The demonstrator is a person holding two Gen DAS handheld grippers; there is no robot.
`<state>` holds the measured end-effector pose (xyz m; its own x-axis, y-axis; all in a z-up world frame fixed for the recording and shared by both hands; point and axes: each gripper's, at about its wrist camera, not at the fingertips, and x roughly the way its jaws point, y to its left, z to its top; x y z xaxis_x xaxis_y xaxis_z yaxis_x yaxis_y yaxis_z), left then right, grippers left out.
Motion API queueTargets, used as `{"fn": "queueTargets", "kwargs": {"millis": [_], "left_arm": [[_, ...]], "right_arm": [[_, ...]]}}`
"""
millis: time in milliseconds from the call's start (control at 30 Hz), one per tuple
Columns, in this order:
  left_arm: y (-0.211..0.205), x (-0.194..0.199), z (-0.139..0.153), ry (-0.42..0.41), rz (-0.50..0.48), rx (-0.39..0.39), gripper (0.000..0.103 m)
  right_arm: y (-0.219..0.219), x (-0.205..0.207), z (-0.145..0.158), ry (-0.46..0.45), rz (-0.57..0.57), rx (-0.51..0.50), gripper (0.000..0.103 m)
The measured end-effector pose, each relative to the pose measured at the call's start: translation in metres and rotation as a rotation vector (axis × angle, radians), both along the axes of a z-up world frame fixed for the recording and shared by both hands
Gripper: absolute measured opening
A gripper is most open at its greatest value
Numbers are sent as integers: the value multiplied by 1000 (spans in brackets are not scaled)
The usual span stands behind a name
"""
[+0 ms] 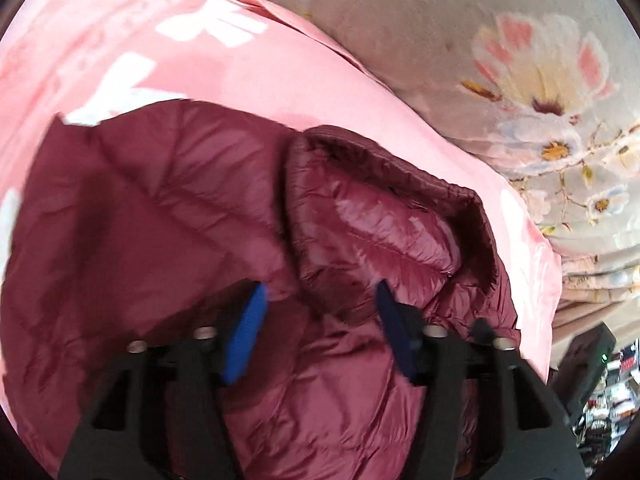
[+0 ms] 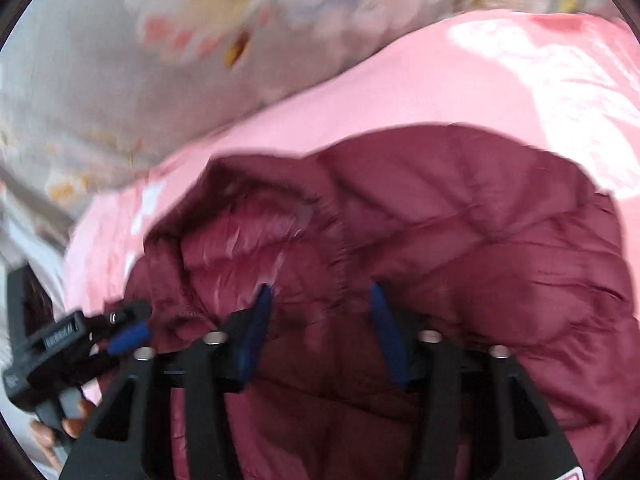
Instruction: Fold large clothes
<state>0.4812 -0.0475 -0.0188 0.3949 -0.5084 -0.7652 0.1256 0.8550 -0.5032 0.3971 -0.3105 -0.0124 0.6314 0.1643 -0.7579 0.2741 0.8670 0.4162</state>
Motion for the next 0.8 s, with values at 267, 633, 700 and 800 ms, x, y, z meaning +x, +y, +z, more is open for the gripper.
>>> {"fn": "queueTargets", "kwargs": {"millis": [267, 633, 700, 800], "left_arm": [[-7, -13, 35, -139, -46, 2, 10], [-5, -29, -21, -158, -51, 180, 6], [-4, -33, -23, -179, -50, 182, 6], [-9, -39, -25, -228, -55, 210, 6]], "right_arm": [[8, -7, 53, -240, 85, 78, 4], [-3, -26, -23, -53, 39, -59, 1], [1, -27, -26, -54, 49, -103, 0], [9, -27, -26, -55, 52, -170, 0]]}}
